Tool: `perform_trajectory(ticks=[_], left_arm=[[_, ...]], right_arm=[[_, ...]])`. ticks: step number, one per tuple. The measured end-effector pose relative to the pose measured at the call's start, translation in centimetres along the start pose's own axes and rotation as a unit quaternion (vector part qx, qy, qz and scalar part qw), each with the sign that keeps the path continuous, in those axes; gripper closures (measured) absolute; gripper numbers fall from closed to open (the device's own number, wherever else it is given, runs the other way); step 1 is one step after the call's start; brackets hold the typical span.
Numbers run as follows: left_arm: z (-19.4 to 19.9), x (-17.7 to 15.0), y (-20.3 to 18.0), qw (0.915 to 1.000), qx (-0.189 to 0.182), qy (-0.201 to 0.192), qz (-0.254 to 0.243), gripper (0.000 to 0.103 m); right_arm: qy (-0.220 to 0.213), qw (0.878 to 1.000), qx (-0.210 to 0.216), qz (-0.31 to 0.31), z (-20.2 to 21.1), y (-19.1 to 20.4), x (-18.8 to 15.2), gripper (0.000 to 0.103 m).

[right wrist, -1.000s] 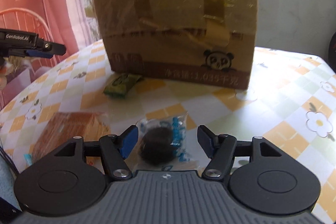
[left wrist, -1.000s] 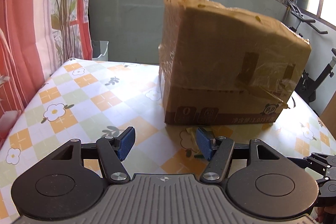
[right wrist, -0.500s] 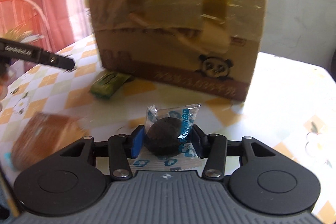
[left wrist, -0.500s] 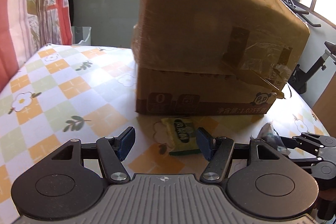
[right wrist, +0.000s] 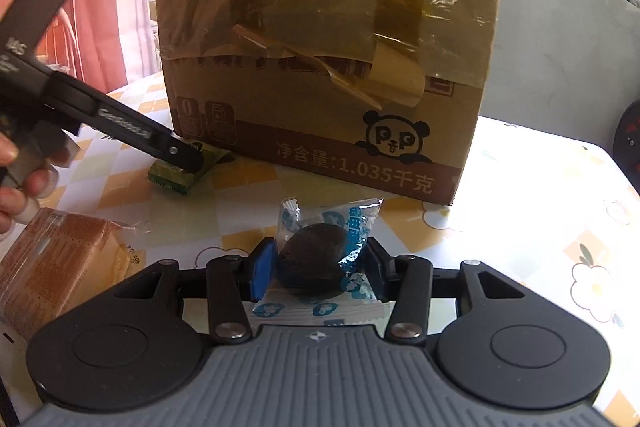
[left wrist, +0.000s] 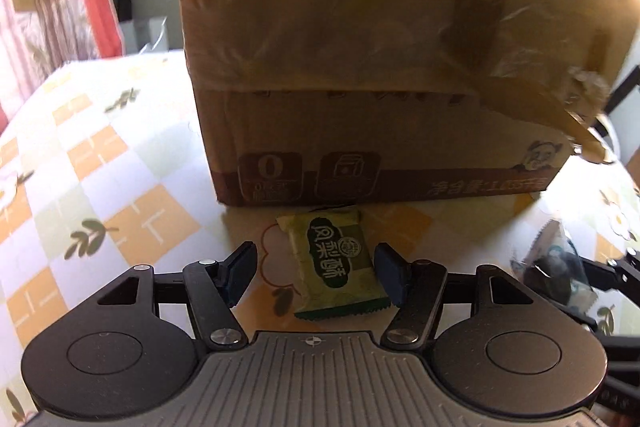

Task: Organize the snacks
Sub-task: 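Close the left gripper on the green packet while the right gripper holds the cookie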

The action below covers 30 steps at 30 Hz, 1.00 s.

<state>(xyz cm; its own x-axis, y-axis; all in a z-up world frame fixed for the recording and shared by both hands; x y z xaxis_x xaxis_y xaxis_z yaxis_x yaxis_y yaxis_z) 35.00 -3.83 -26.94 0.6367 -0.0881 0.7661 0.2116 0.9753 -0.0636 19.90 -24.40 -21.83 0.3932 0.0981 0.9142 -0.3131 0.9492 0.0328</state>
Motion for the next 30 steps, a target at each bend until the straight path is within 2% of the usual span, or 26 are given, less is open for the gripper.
perform_trajectory(ticks=[2, 5, 11, 17, 22, 30], left_arm=[[-0.2, -0.1, -0.2, 1.0, 0.007, 0.0, -0.005, 0.04], [0.1, -0.4, -0.8, 0.9993, 0.013, -0.008, -0.033, 0.06], [2.5, -1.8, 0.2, 0.9999, 0.008, -0.01, -0.001, 0.061], [5.3, -3.8, 1.4, 0.9995, 0.024, -0.012, 0.013, 0.061], [6.8, -4.1, 2.0, 0.9991, 0.033, -0.023, 0.017, 0.061], [8.0, -3.9, 1.9, 0.999, 0.024, -0.028, 0.023, 0.061]], right_arm=[[0.0, 1.0, 0.001, -0.002, 0.0, 0.0, 0.0, 0.054], [0.0, 1.0, 0.001, 0.0, -0.1, 0.1, -0.1, 0.054], [0.0, 1.0, 0.003, -0.006, 0.0, 0.0, -0.1, 0.054], [0.0, 1.0, 0.003, -0.006, 0.1, 0.0, -0.1, 0.054], [-0.001, 1.0, 0.004, -0.007, 0.2, 0.1, -0.1, 0.054], [-0.003, 1.0, 0.015, -0.004, 0.2, 0.3, -0.1, 0.054]])
Point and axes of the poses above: each gripper's, at about its wrist camera, not at the fingertips, and z roughly against the way its jaws point, y to its left, x to its top, the point moved 5 cm from there along -z, roughly the way its jaws point, and after that the axes turned 12 degrees about -y, right-handed, at the moved point
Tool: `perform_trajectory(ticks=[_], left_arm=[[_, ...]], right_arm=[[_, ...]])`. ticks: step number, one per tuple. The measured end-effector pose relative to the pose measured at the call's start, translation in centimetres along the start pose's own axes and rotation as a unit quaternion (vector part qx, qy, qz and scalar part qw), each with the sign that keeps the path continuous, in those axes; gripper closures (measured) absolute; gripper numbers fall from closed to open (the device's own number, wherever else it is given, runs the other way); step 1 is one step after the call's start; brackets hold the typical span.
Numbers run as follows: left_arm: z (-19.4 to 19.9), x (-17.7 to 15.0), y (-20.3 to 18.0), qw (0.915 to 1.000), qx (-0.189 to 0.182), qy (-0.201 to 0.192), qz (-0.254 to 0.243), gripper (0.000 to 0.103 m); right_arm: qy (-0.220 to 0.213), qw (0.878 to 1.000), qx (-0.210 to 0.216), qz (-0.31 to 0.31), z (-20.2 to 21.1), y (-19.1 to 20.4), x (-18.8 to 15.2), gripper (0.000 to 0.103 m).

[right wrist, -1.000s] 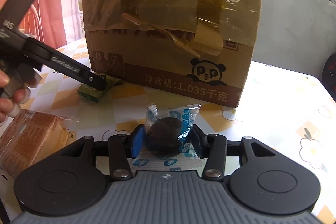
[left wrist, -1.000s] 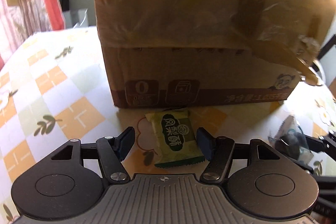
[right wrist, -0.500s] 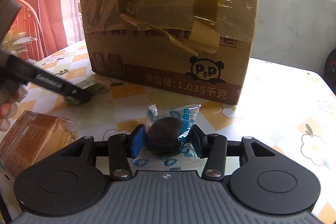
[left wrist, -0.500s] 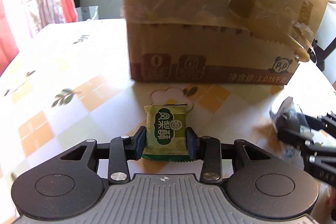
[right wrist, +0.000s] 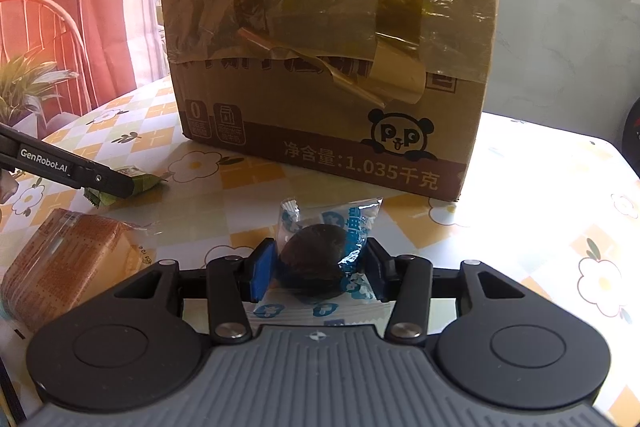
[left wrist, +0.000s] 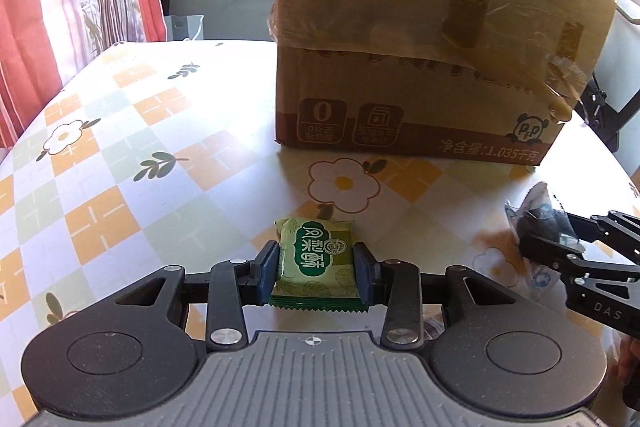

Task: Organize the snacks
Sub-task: 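Lift the green packet with the left gripper and carry both snacks toward the box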

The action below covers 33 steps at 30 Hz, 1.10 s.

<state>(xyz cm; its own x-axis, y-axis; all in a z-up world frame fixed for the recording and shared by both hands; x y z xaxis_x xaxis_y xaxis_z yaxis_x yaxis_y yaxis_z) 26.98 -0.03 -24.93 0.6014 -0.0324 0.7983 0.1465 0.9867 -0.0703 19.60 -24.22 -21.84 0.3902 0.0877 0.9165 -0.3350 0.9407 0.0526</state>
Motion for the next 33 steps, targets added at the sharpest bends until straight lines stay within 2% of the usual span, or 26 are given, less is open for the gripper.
perform_trajectory(ticks=[5, 7, 8, 12, 14, 16, 20, 26, 31, 33], left_arm=[[1.1, 0.9, -0.6, 0.9997, -0.008, -0.021, 0.006, 0.062], [1.8, 1.8, -0.9, 0.9992, -0.013, -0.038, 0.004, 0.078], [2.2, 2.4, -1.0, 0.9988, -0.018, -0.045, 0.003, 0.083], [3.3, 4.1, -1.5, 0.997, -0.036, -0.069, 0.001, 0.083], [3.1, 4.2, -1.7, 0.9972, -0.031, -0.068, -0.005, 0.082], [2.6, 3.7, -1.2, 0.9978, -0.031, -0.058, 0.011, 0.082], [1.7, 2.1, 0.0, 0.9984, -0.026, -0.025, 0.044, 0.06], [0.2, 1.0, -1.1, 0.999, -0.04, -0.011, 0.012, 0.053], [-1.8, -0.1, -1.8, 0.9989, -0.046, 0.003, -0.01, 0.053], [-2.3, -0.4, -2.0, 0.9991, -0.038, 0.006, -0.019, 0.053]], right_arm=[[-0.016, 1.0, 0.007, -0.009, 0.6, -0.1, 0.1, 0.054], [-0.024, 1.0, 0.003, -0.016, 1.1, -0.3, 0.4, 0.054], [-0.03, 0.999, 0.002, -0.022, 1.4, -0.5, 0.5, 0.054], [-0.038, 0.998, -0.001, -0.051, 2.4, -1.2, 1.3, 0.054], [-0.04, 0.998, -0.001, -0.043, 2.7, -1.1, 1.7, 0.054], [-0.037, 0.999, -0.002, -0.039, 2.8, -1.1, 1.7, 0.054], [-0.033, 0.998, -0.002, -0.053, 2.7, -1.1, 0.9, 0.054], [-0.032, 0.998, 0.002, -0.049, 2.7, -0.8, 0.3, 0.054], [-0.028, 0.999, 0.009, -0.043, 2.4, -0.6, 0.2, 0.054], [-0.026, 0.999, 0.01, -0.046, 2.4, -0.6, 0.1, 0.054]])
Point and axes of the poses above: each gripper's, at about its wrist camera, not at the fingertips, and z roughly against the way its jaws point, y to its left, x to its top, the point moved 5 cm from there along -z, roughly the way its jaws point, and after that the axes turned 12 degrees about -y, right-handed, at the moved point
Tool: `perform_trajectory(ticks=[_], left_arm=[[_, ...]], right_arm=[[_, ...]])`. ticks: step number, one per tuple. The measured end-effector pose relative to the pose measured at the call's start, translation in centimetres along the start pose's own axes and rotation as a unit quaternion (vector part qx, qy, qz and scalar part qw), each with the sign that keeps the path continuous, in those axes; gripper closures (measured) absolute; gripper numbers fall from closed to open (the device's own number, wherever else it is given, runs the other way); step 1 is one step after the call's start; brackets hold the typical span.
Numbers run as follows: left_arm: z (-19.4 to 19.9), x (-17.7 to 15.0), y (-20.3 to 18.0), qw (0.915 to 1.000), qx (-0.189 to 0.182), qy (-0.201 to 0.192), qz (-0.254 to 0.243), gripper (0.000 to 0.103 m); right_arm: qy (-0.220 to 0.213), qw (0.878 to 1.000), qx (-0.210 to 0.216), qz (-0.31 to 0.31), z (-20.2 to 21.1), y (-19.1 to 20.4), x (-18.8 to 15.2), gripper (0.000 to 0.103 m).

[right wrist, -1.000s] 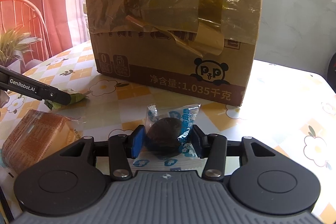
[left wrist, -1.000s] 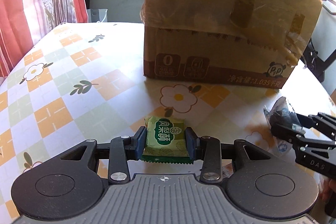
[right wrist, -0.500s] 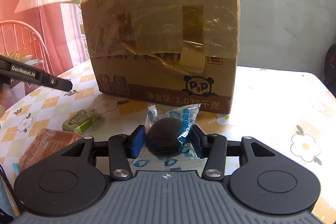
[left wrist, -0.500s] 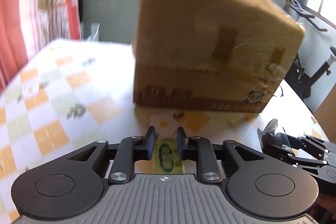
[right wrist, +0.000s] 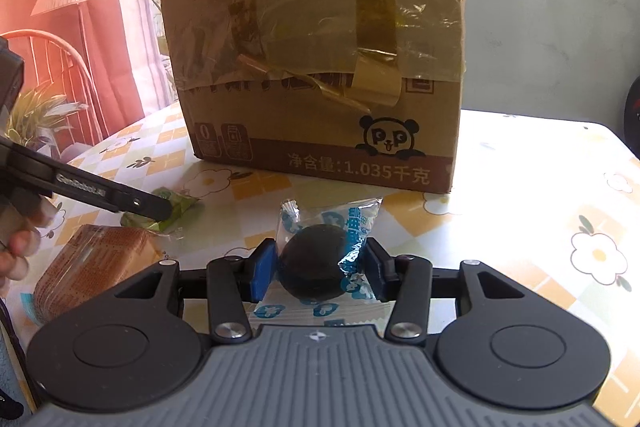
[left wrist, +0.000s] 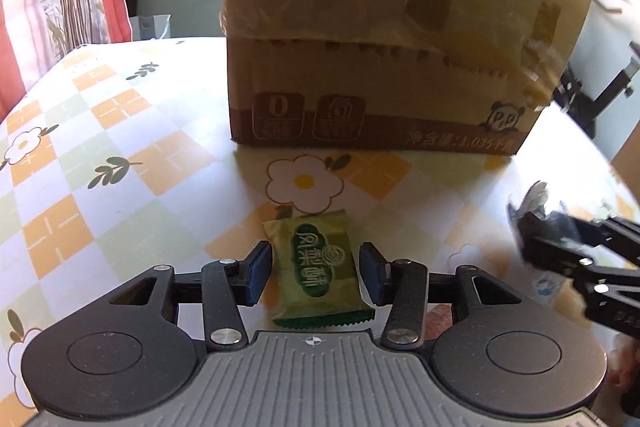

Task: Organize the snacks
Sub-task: 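Lift the green packet with the left gripper and carry both snacks toward the box, then lower the green packet and cookie into the box and open both grippers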

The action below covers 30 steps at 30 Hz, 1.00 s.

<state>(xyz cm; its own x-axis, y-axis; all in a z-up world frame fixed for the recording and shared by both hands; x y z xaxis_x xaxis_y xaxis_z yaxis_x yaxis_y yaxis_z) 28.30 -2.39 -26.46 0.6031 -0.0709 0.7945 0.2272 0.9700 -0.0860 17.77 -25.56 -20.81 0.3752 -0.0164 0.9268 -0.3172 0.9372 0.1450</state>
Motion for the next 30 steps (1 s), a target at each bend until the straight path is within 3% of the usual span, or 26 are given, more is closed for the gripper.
perform_trajectory(ticks=[2, 5, 12, 21, 24, 30], left_arm=[[-0.3, -0.1, -0.2, 0.9999, 0.008, -0.01, -0.011, 0.053], [-0.3, 0.0, 0.0, 0.9999, 0.007, -0.012, -0.005, 0.062], [1.4, 0.5, 1.1, 0.9991, 0.004, -0.034, 0.024, 0.062], [5.2, 4.2, 1.2, 0.9952, -0.006, -0.093, 0.028, 0.062], [6.6, 6.3, 1.0, 0.9924, -0.012, -0.122, 0.014, 0.062], [8.9, 12.4, 0.1, 0.9817, -0.034, -0.187, 0.006, 0.062]], right_arm=[[0.002, 1.0, 0.0, -0.003, -0.1, -0.1, -0.1, 0.054], [0.003, 1.0, -0.001, -0.008, -0.2, -0.2, -0.1, 0.054], [0.003, 1.0, -0.001, -0.01, -0.1, -0.2, -0.2, 0.054], [-0.007, 1.0, -0.014, -0.014, 0.6, -0.1, 0.3, 0.054], [-0.023, 1.0, -0.01, -0.015, 1.3, 0.1, 2.0, 0.054], [-0.122, 0.992, 0.015, 0.021, 2.8, 0.5, 10.5, 0.054]])
Point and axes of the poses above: each gripper's, at about its wrist camera, not at the fingertips, and z roughly against the way its jaws point, y to its left, x to its top, the point moved 5 cm from there along -z, roughly the way its jaws point, and after that the axes turned 12 degrees about -y, right-handed, at the moved point
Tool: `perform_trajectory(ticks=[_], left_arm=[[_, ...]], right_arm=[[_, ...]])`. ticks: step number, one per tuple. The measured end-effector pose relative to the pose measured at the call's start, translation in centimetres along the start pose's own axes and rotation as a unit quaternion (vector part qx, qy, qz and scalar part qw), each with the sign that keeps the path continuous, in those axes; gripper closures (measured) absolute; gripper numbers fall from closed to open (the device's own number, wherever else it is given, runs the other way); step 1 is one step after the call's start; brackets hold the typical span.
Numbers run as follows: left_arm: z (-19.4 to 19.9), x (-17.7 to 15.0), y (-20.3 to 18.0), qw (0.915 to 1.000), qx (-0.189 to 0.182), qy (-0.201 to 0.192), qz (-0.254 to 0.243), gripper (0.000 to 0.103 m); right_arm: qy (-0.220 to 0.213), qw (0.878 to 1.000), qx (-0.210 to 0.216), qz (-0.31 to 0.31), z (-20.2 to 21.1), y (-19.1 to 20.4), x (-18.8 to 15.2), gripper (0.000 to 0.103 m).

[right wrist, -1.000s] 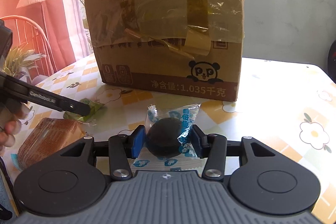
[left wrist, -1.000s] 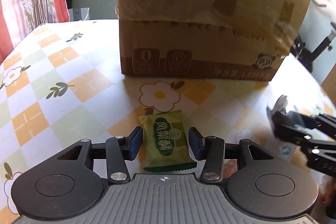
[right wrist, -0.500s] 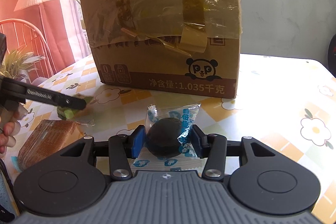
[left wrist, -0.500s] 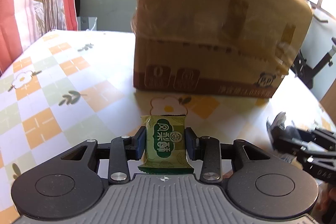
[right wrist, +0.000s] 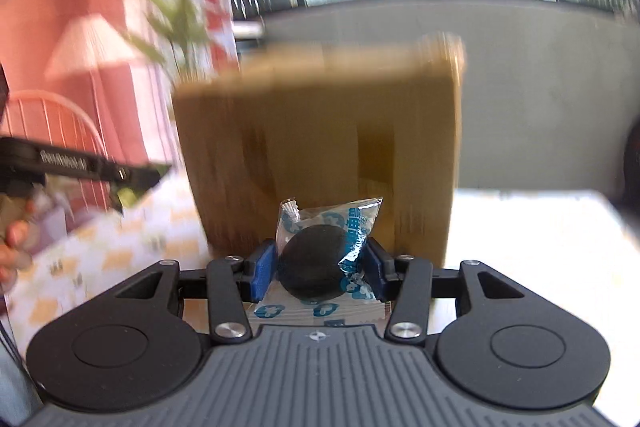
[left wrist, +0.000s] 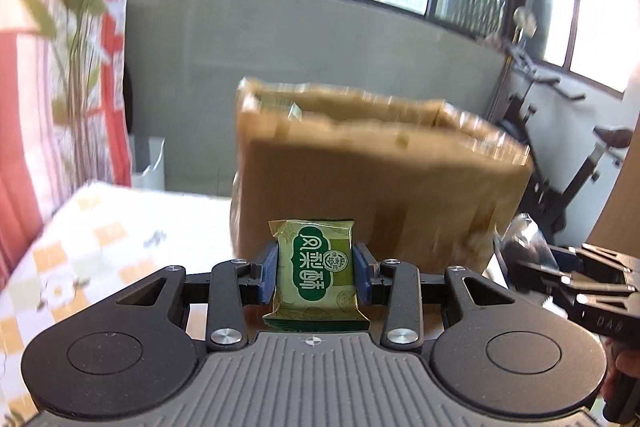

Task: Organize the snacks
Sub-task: 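Lower the green packet and cookie into the box and open both grippers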

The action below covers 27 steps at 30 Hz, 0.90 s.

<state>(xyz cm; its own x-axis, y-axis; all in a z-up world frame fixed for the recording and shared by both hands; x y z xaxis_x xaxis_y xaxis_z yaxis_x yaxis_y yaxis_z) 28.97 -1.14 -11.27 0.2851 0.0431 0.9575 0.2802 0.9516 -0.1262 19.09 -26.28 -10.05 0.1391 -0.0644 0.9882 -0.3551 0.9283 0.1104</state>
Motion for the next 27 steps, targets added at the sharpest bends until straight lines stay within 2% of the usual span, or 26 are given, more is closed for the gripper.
perform_trajectory(ticks=[4, 9, 14, 18, 19, 21, 22, 27], left_arm=[[-1.4, 4.2, -1.6, 0.9992, -0.014, -0.036, -0.011, 0.062], [-4.5, 7.8, -3.4, 0.9975, -0.02, -0.067, -0.009, 0.062], [-8.2, 9.6, -5.3, 0.9973, -0.02, -0.07, -0.008, 0.062], [-11.4, 9.3, -6.0, 0.9983, -0.025, -0.05, -0.012, 0.06], [-12.1, 9.2, -6.1, 0.9986, -0.024, -0.045, -0.016, 0.059], [-12.3, 9.0, -6.4, 0.9986, -0.017, -0.046, -0.023, 0.047], [-12.1, 8.9, -6.6, 0.9984, -0.015, -0.049, -0.026, 0.045], [-10.6, 8.2, -5.4, 0.9985, -0.021, -0.046, -0.021, 0.042]], right_arm=[[-0.051, 0.999, 0.003, 0.012, -1.5, -0.8, 5.6, 0.054], [-0.066, 0.997, -0.014, 0.026, -5.0, -2.1, 9.4, 0.054], [-0.03, 0.998, -0.047, 0.012, -8.9, -4.0, 9.0, 0.054], [-0.01, 0.997, -0.073, 0.001, -10.2, -5.2, 8.0, 0.052], [-0.01, 0.997, -0.081, -0.001, -10.2, -5.4, 7.9, 0.049], [-0.015, 0.996, -0.083, -0.007, -9.8, -5.6, 7.8, 0.04], [-0.02, 0.997, -0.08, -0.009, -9.3, -5.5, 7.9, 0.035], [-0.039, 0.997, -0.071, -0.008, -7.0, -4.9, 8.2, 0.035]])
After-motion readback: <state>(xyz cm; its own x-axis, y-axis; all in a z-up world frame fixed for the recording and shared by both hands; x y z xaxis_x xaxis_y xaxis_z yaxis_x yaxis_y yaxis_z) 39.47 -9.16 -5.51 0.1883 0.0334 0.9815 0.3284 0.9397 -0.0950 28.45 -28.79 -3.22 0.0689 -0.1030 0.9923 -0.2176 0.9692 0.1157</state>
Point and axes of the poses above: each gripper's, at about its wrist camera, not at the fingertips, and z roughly against the way its jaws point, y to its left, x to its top, the point moved 5 cm from there along -z, roughly the way its jaws point, and after that the axes turned 12 degrees about -y, right-handed, at the moved point
